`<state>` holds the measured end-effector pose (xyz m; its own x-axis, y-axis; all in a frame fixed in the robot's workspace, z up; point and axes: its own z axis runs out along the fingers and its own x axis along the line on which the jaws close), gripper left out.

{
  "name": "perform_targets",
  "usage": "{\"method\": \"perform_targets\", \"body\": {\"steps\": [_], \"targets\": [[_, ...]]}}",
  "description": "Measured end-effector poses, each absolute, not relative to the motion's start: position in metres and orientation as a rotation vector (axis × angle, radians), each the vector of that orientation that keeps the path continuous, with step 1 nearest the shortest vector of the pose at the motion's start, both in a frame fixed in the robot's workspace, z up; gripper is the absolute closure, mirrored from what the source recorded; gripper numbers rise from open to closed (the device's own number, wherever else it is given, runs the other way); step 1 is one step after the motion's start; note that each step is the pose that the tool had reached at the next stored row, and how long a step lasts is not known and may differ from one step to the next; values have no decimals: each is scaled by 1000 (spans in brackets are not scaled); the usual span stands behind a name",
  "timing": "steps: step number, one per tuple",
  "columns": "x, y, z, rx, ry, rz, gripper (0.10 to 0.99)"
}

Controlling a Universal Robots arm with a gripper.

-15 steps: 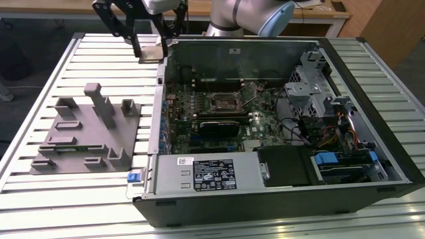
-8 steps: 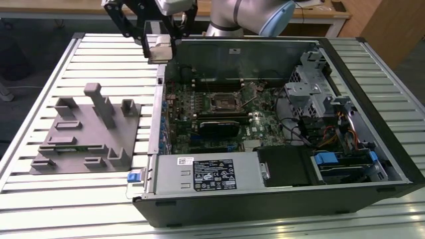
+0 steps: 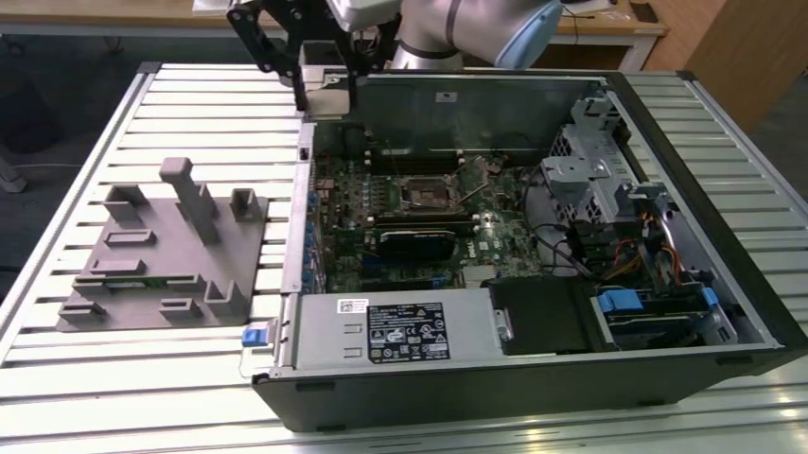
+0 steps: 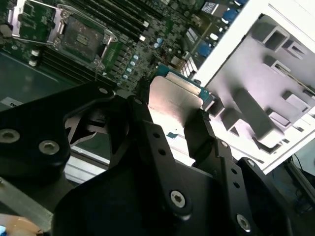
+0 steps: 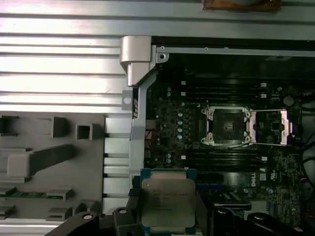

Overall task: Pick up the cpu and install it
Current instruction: 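Pick up the cpu and move it towards the insertion slot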

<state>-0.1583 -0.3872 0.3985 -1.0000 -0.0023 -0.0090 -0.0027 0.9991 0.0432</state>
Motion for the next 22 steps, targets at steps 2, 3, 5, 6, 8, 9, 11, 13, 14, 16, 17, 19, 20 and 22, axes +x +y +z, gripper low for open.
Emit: {"method": "perform_targets", "body": {"steps": [2,3,5,6,8,9,11,13,14,16,17,19,20,22], "targets": [[-150,-386,398,-4,3132,68,553],[-145,-386,397,-4,3132,68,553],[-136,-385,395,-4,3132,68,553],[-131,-385,395,-4,3132,68,553],[-123,-384,393,-4,3132,68,553],[-119,-384,393,-4,3132,68,553],[-110,-383,391,-4,3132,68,553],[-102,-382,390,-4,3132,68,553],[-98,-381,390,-4,3132,68,553],[-91,-379,389,-4,3132,68,553],[-88,-377,388,-4,3132,68,553],[-81,-375,387,-4,3132,68,553],[-77,-373,387,-4,3132,68,553],[-70,-371,386,-4,3132,68,553]]}}
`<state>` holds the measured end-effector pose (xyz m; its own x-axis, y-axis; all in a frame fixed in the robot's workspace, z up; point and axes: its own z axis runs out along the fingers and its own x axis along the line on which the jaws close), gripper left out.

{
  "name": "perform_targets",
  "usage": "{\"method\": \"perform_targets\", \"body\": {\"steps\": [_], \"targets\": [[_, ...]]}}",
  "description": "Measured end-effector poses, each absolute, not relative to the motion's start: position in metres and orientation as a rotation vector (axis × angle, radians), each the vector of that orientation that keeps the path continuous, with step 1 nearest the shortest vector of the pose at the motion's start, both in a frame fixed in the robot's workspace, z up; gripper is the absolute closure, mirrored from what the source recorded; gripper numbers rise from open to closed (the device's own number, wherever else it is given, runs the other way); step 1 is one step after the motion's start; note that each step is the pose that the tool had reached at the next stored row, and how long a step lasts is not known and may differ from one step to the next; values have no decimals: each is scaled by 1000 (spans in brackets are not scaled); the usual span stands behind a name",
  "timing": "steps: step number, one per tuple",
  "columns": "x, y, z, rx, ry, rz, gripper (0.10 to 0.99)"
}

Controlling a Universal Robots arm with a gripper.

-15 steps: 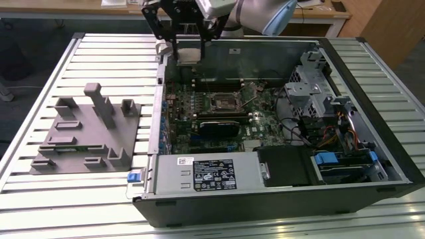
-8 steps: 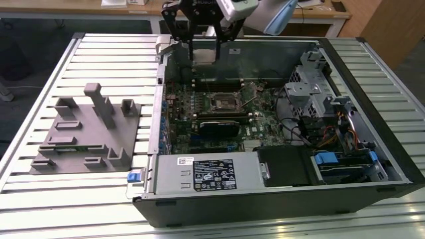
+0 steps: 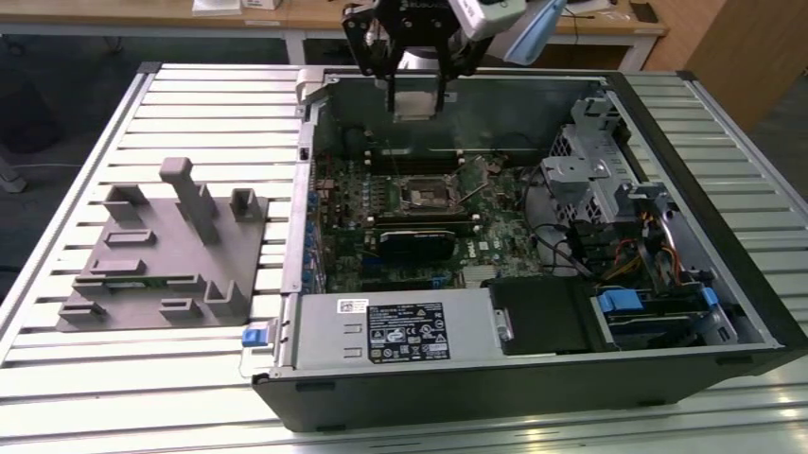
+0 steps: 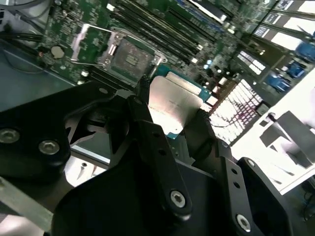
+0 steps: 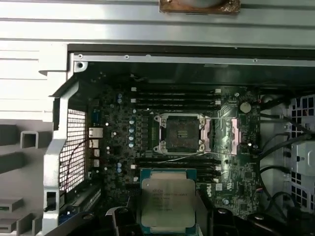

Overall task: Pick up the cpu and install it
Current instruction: 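Pick up the cpu and move it towards the insertion slot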

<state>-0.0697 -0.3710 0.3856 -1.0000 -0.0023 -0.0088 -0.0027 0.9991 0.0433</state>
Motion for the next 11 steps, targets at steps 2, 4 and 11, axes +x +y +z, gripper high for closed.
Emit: {"method": "perform_targets", "body": {"steps": [2,4,11], "targets": [[-62,-369,385,-4,3132,67,553],[-55,-367,384,-4,3132,68,553],[-41,-359,381,-4,3132,68,553]]}}
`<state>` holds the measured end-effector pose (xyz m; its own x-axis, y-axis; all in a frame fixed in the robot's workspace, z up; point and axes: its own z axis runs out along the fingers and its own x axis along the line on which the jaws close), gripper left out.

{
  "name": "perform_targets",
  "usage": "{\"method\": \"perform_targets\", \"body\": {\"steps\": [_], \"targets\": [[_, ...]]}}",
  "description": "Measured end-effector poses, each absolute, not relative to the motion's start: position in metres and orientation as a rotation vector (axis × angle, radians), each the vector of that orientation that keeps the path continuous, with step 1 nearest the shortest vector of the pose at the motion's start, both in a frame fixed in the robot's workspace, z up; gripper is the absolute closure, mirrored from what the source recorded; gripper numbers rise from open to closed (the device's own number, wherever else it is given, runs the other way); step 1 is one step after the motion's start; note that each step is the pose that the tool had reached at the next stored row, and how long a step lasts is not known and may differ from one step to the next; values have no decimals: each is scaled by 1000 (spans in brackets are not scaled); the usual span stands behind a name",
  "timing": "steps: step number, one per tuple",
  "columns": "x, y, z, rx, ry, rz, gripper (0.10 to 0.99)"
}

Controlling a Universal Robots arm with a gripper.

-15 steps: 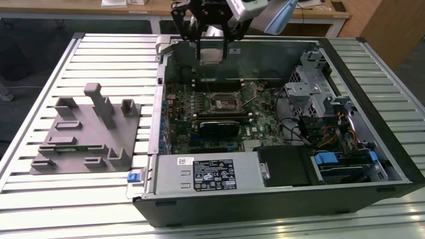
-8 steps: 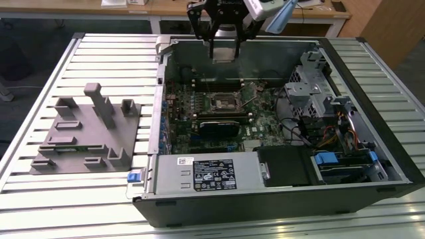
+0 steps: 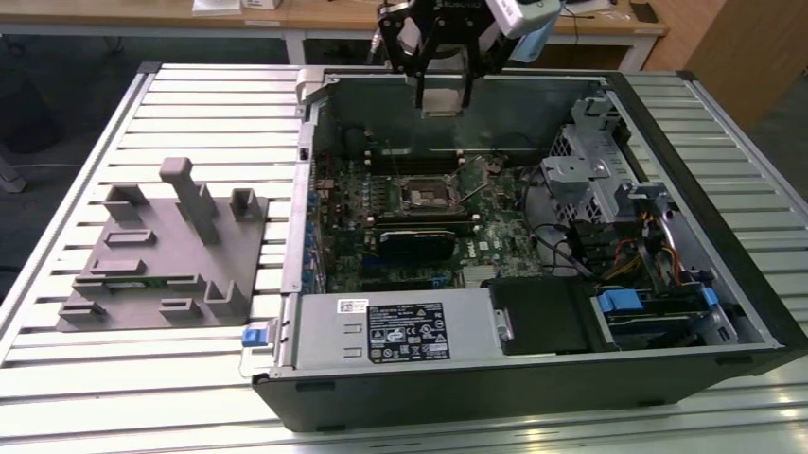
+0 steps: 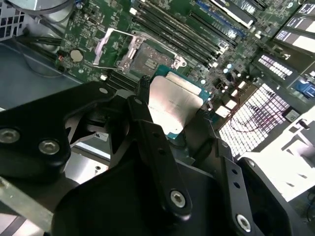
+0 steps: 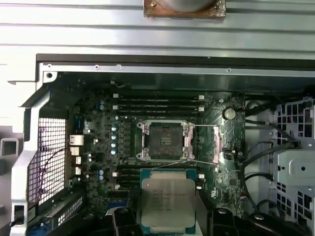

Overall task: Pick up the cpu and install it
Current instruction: 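Pick up the cpu and move it towards the insertion slot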

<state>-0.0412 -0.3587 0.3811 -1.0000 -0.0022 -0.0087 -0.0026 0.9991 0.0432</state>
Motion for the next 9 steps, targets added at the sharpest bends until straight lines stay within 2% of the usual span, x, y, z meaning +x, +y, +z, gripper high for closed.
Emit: {"method": "perform_targets", "body": {"steps": [9], "targets": [[-38,-356,379,-4,3133,68,553]]}}
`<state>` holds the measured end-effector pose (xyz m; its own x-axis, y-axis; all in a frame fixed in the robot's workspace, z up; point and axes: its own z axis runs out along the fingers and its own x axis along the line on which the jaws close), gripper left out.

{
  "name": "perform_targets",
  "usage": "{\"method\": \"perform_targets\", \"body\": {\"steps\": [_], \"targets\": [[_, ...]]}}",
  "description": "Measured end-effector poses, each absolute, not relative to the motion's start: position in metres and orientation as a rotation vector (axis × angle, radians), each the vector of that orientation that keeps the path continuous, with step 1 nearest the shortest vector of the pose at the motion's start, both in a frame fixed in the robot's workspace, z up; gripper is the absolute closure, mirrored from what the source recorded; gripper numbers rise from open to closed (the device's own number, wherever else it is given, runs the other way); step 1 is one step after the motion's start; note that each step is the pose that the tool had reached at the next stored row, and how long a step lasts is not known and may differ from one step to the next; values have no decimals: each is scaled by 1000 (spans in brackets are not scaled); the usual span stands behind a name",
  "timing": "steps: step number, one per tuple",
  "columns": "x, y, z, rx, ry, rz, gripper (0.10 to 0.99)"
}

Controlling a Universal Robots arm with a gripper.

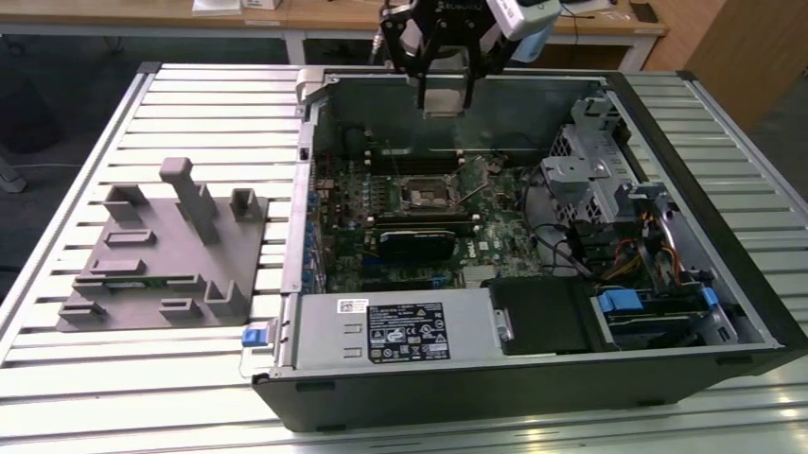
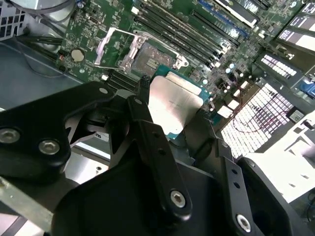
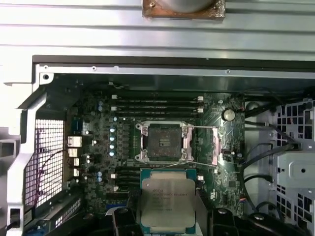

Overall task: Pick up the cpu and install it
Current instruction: 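Pick up the cpu and move it towards the insertion slot, then place the cpu into insertion slot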

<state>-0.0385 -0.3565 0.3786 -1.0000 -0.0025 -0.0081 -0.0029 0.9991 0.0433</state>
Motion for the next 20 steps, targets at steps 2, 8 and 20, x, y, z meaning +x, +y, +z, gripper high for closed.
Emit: {"method": "perform_targets", "body": {"steps": [2,8,20], "targets": [[-38,-356,378,-4,3133,68,553],[-39,-356,376,-4,3131,59,553],[-61,-356,376,3,3131,59,553]]}}
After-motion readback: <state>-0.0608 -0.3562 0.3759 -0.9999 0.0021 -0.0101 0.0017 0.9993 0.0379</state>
